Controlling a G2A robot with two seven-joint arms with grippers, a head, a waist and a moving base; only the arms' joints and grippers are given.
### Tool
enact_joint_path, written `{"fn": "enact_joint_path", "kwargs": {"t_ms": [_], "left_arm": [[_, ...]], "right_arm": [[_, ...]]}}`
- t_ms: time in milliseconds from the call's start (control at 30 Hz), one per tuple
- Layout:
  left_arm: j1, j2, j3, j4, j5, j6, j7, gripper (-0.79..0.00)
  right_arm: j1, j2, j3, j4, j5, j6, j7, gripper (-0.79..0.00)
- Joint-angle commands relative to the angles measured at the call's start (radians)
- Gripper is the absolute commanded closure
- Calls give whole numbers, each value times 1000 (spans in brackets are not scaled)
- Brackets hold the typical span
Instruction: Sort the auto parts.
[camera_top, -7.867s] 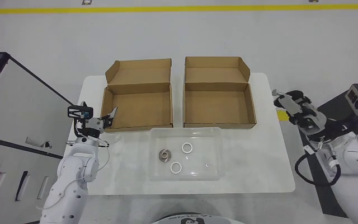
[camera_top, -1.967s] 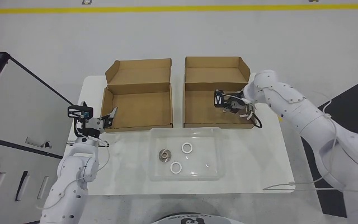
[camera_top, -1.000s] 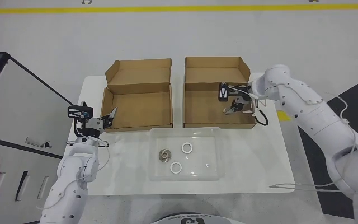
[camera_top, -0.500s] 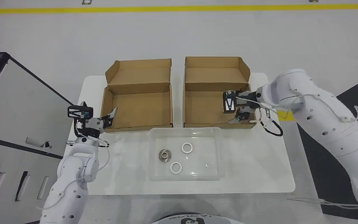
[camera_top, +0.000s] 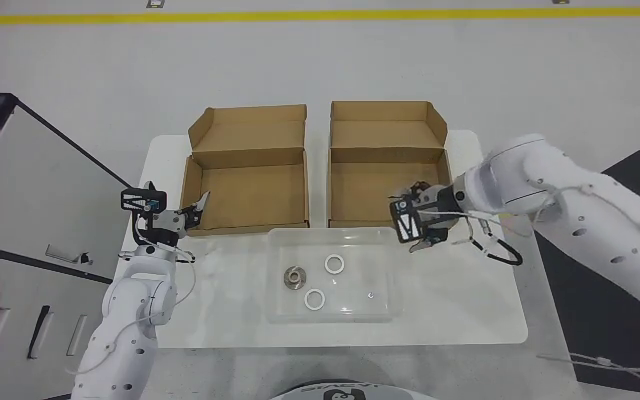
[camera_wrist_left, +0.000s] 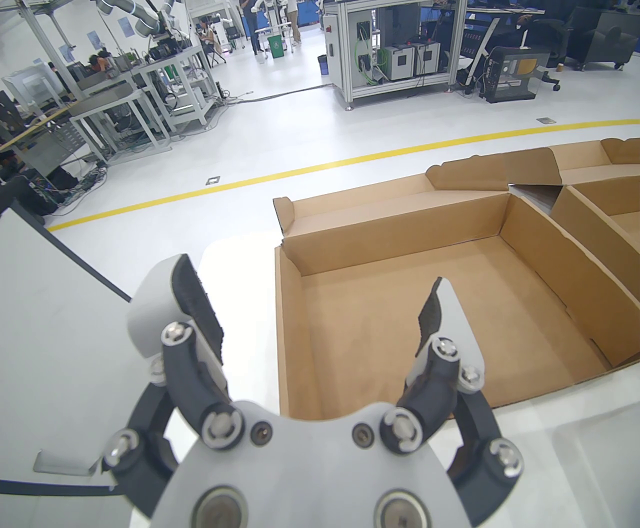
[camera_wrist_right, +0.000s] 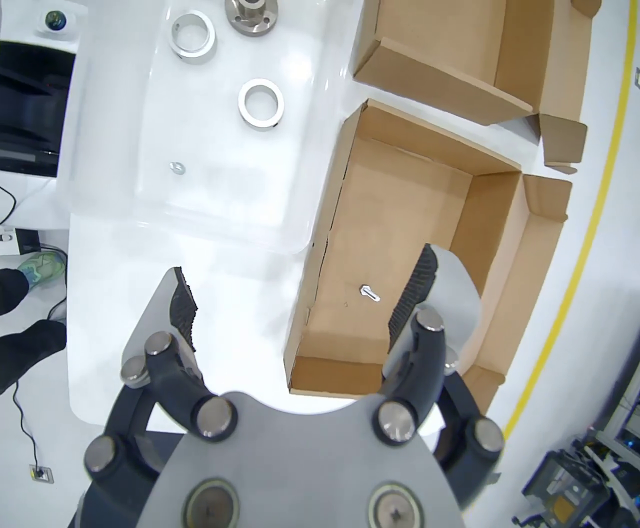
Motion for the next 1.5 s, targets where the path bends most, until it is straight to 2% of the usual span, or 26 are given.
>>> {"fn": "enact_joint_path", "kwargs": {"t_ms": [0,267,333,533,800,967,1467], "left_arm": [[0,0,0,0,0,0,0,-785],[0,0,0,0,0,0,0,-785],[0,0,0,0,0,0,0,-785],[0,0,0,0,0,0,0,-785],[0,0,0,0,0,0,0,-785],[0,0,0,0,0,0,0,-785],[0,0,0,0,0,0,0,-785]], "right_arm": [[56,6,-54,-12,17,0,0,-785],[299,-6,-316,-37,77,6,7,-785],[333,-18,-340,-38,88,10,10,-785],[318,-61,-340,-40,69,29,29,-785],[224,-135,-340,-38,14,63,64,-785],[199,-177,-340,-19,-1,74,74,-785],[199,-177,-340,-19,-1,74,74,-785]]}}
